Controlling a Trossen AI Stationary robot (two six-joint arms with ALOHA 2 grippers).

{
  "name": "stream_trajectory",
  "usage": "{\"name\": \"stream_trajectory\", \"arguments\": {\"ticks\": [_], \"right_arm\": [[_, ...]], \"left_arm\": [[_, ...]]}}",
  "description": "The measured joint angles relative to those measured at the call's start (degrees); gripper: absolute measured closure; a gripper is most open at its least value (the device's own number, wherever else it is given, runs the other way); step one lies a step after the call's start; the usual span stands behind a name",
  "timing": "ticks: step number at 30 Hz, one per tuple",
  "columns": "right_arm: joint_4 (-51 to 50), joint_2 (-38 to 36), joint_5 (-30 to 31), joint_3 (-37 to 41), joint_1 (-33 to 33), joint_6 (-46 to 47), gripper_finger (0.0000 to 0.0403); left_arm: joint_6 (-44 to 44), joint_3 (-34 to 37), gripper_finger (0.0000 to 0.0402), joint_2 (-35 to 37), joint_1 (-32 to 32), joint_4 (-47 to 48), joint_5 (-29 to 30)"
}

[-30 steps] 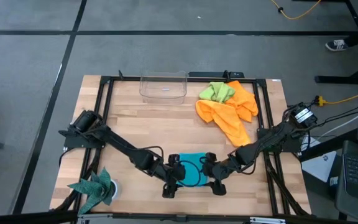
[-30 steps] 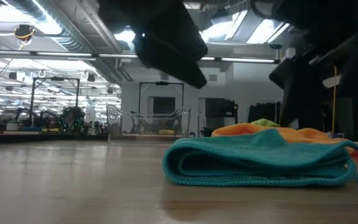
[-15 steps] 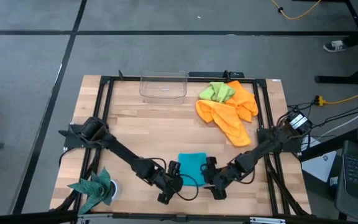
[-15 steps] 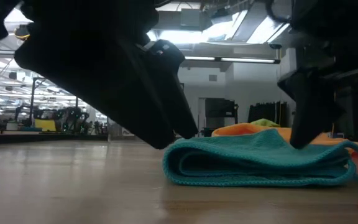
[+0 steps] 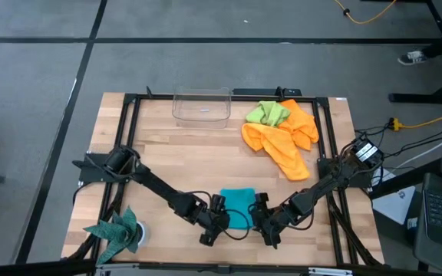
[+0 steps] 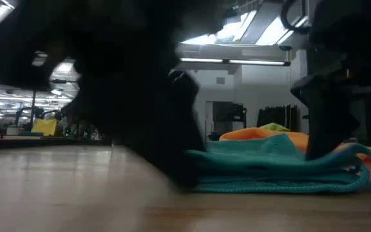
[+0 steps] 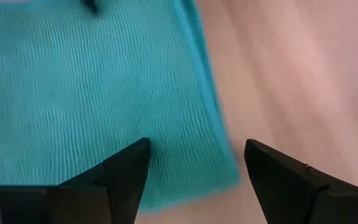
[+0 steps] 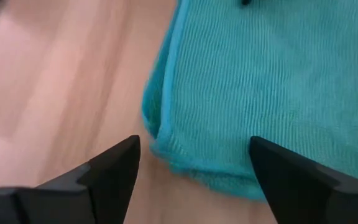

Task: Fold microfiber towels
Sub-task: Fold the blue microfiber cloth

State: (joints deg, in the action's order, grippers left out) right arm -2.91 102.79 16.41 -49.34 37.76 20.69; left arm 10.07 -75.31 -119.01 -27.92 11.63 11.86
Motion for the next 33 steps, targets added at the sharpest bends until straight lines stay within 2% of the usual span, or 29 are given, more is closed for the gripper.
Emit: {"name": "stream_trajectory", "arguments": {"ticks": [7,13,19,22,25,29,33], "right_arm": [[0.6,3.0,0.1,-0.2,0.0,3.7,0.0099],[0.7,3.3,1.0,-0.2,0.1,5.7,0.0099],[0.6,3.5,1.7,-0.1,0.1,5.9,0.0101],[0.4,3.5,1.9,-0.1,0.1,6.2,0.0116],[0.6,3.6,2.3,0.0,0.0,7.0,0.0151],[0.6,3.6,3.0,0.0,-0.1,13.7,0.0229],[0.6,2.1,0.5,-0.1,-0.3,19.6,0.0337]], "left_arm": [[4.6,-0.1,0.0147,-2.3,0.0,-1.2,0.5],[4.4,-0.1,0.0158,-2.5,0.0,-0.9,0.3],[4.8,0.0,0.0188,-2.6,0.0,-0.3,0.8],[4.9,0.0,0.0213,-2.6,0.0,-0.3,1.0],[7.3,0.0,0.0249,-2.6,-0.2,-0.1,1.7],[13.8,0.0,0.0317,-2.6,0.1,0.2,1.3],[19.2,0.0,0.0388,-2.1,1.3,-0.2,-7.3]]}}
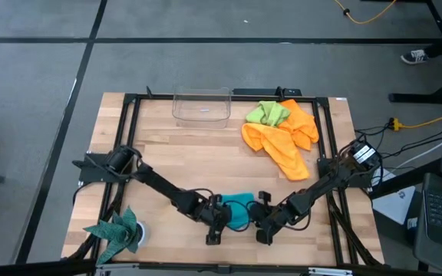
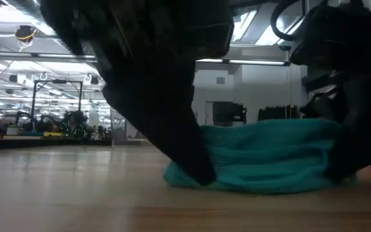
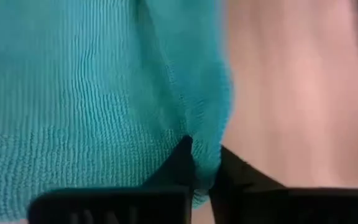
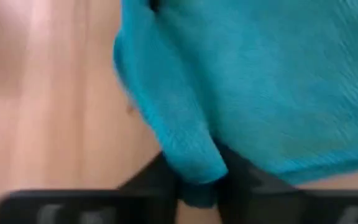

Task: Fold microfiber towels
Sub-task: Fold the blue microfiber cloth

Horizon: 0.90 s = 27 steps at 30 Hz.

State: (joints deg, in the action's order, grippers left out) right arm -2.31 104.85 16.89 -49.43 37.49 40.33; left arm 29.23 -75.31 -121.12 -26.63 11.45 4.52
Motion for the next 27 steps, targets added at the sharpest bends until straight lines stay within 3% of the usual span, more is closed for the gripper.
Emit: {"name": "stream_trajectory", "arguments": {"ticks": [2,14,19,27], "right_arm": [[0.1,-1.1,-4.5,-0.3,-0.4,1.5,0.0381],[0.1,-4.0,-31.2,-5.5,-4.8,16.2,0.0392],[3.5,-4.1,-36.7,-5.7,-5.5,19.8,0.0392],[7.3,-4.1,-38.2,-5.7,-5.5,21.2,0.0392]], "left_arm": [[1.8,0.0,0.0392,0.7,0.8,-0.9,-5.1],[13.6,0.4,0.0400,4.7,5.9,-9.6,-33.0],[18.4,0.3,0.0401,4.8,5.9,-13.8,-38.6],[23.6,0.3,0.0401,4.8,4.7,-14.5,-39.2]]}}
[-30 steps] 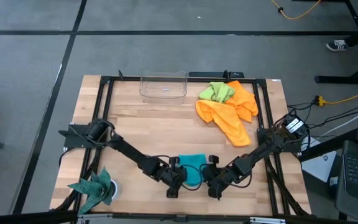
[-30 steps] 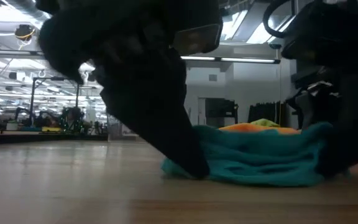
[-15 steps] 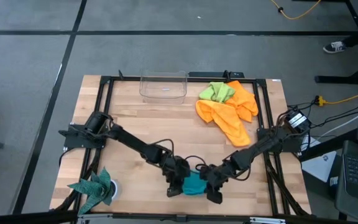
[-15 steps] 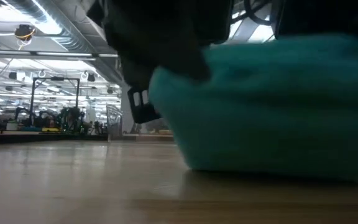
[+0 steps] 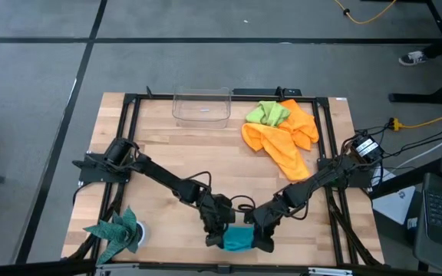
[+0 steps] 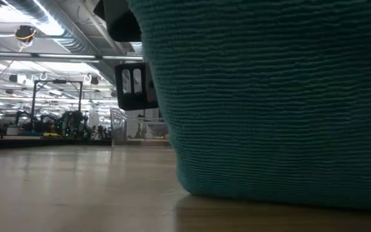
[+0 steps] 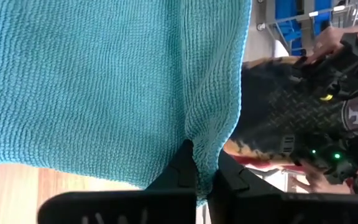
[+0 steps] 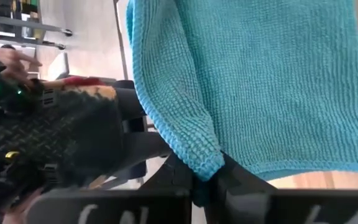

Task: Fold microfiber towels
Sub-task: Fold the blue microfiber cloth

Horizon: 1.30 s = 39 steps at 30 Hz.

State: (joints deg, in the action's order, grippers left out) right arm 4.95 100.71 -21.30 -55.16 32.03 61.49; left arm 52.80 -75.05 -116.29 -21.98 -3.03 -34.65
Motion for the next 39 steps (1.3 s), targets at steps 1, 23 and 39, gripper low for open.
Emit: {"name": "stream_trajectory", "arguments": {"ticks": [1,23,39], "right_arm": [[-0.1,0.0,0.5,0.0,0.0,0.0,0.0392],[-4.3,0.0,9.7,0.0,0.1,8.9,0.0379],[-4.5,0.0,9.7,0.0,0.5,8.8,0.0250]], "left_arm": [[0.3,0.0,0.0401,0.0,-0.1,0.1,0.3],[8.1,0.0,0.0396,0.1,2.2,8.2,5.4],[8.1,0.0,0.0313,0.1,2.8,5.0,1.8]]}}
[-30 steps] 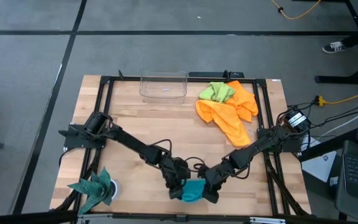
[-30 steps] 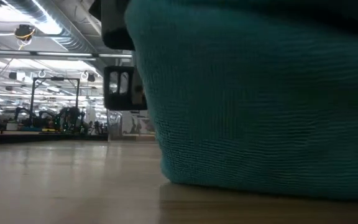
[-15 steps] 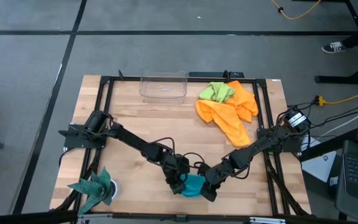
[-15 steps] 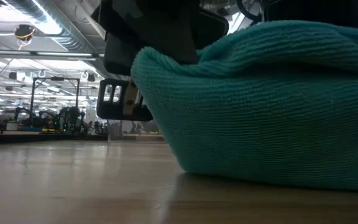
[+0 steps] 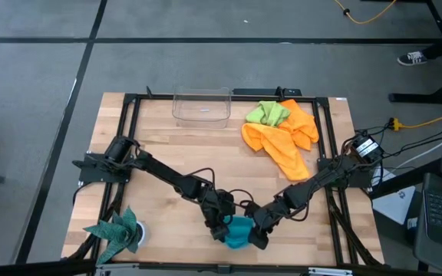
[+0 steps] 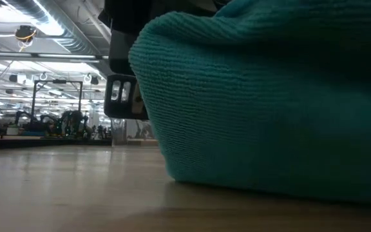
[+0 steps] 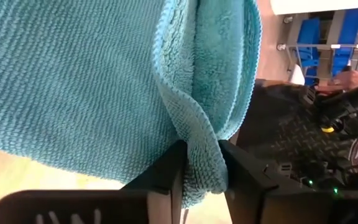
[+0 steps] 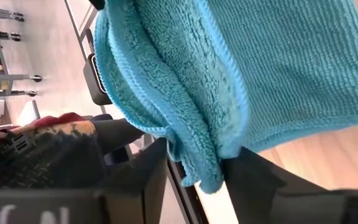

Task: Fold microfiber towels
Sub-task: Fold the blue microfiber cloth

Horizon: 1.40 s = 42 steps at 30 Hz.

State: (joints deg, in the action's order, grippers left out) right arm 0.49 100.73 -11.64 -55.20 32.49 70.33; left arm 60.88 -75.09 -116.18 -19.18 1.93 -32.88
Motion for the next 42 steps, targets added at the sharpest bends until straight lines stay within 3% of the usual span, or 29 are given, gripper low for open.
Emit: {"name": "stream_trajectory", "arguments": {"ticks": [7,13,36,42], "right_arm": [[0.0,0.0,0.3,0.0,0.4,0.1,0.0244],[-0.4,0.0,4.4,0.0,2.1,0.1,0.0250],[-0.8,-0.1,12.9,0.0,2.8,0.2,0.0250],[-0.8,-0.2,14.6,0.0,2.8,0.1,0.0250]], "left_arm": [[-2.8,0.0,0.0298,0.0,0.9,0.0,-2.4],[-2.9,-0.1,0.0297,0.1,2.5,0.0,-3.8],[-7.5,-0.1,0.0295,0.1,1.6,-0.1,-1.4],[-7.2,-0.1,0.0262,0.1,1.6,0.0,-2.2]]}}
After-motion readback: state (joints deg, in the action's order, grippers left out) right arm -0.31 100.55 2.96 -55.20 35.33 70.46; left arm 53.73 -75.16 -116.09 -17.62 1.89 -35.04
